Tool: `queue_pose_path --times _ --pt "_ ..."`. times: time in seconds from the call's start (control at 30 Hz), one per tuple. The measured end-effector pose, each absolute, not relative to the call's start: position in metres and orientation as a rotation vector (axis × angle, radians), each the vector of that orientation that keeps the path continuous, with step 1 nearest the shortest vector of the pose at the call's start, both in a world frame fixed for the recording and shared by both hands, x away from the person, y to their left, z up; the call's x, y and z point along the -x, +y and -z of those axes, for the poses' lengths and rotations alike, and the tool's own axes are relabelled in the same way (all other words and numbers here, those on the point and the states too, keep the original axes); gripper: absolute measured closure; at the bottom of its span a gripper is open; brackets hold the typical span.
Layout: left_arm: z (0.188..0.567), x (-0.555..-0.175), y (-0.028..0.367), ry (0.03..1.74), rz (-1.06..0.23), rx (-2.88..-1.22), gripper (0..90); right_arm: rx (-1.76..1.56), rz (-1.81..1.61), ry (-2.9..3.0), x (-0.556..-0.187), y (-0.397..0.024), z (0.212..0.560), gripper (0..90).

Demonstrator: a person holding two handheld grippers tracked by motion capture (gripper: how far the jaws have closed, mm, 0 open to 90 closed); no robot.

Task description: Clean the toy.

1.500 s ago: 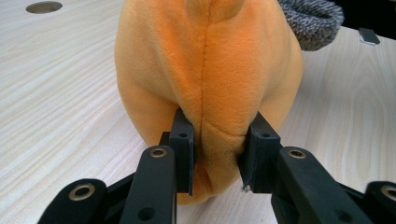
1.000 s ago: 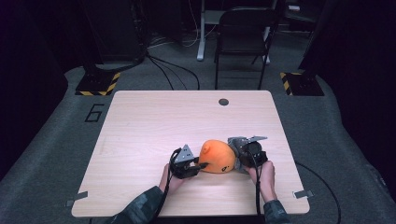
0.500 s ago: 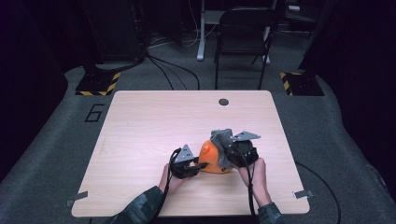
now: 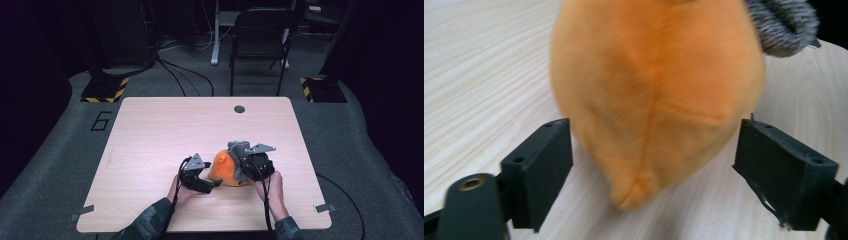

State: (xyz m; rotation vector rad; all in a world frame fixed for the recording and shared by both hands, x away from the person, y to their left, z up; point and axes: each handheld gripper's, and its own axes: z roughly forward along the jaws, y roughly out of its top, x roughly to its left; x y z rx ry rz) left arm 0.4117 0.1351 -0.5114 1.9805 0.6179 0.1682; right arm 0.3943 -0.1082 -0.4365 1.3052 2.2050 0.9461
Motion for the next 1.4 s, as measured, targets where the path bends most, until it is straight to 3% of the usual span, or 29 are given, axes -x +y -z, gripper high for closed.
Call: queue_pose_path --times 0.53,0.6,0.83,0.87,1.17,1.4 --pt "0.523 -0.419 0.134 0.613 -0.144 -2.028 7.3 -1.319 -0.947 2.208 -0.396 -0.114 0.439 74.5" --pt "0.522 -0.419 0.134 0.608 -0.15 -2.031 15.0 -1.32 -0.95 2.208 -0.397 -0.114 0.439 74.5" --pt "0.522 -0.417 0.132 0.581 -0.128 -2.018 26.9 -1.328 -0.954 2.208 -0.397 -0.115 0.439 74.5" --pt "0.522 -0.417 0.132 0.584 -0.134 -2.019 32.3 -1.335 -0.952 2.205 -0.397 -0.114 0.439 74.5" --pt "0.521 -0.413 0.129 0.614 -0.158 -2.018 53.3 -1.33 -0.953 2.205 -0.397 -0.114 0.439 74.5" --pt "0.52 -0.412 0.128 0.616 -0.171 -2.003 64.8 -1.332 -0.955 2.2 -0.397 -0.115 0.439 74.5"
